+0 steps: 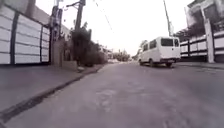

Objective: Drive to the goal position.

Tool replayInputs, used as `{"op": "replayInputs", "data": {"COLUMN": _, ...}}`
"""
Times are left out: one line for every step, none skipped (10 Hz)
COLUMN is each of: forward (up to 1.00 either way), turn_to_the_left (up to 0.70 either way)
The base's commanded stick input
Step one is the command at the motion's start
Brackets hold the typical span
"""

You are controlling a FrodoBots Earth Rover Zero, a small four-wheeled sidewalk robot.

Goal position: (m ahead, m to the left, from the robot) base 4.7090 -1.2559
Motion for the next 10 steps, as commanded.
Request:
{"op": "replayInputs", "data": {"forward": 1.0, "turn_to_the_left": 0.0}}
{"op": "replayInputs", "data": {"forward": 1.0, "turn_to_the_left": 0.0}}
{"op": "replayInputs", "data": {"forward": 1.0, "turn_to_the_left": 0.0}}
{"op": "replayInputs", "data": {"forward": 1.0, "turn_to_the_left": 0.0}}
{"op": "replayInputs", "data": {"forward": 1.0, "turn_to_the_left": 0.0}}
{"op": "replayInputs", "data": {"forward": 1.0, "turn_to_the_left": 0.0}}
{"op": "replayInputs", "data": {"forward": 1.0, "turn_to_the_left": 0.0}}
{"op": "replayInputs", "data": {"forward": 1.0, "turn_to_the_left": 0.0}}
{"op": "replayInputs", "data": {"forward": 1.0, "turn_to_the_left": -0.09}}
{"op": "replayInputs", "data": {"forward": 1.0, "turn_to_the_left": -0.4}}
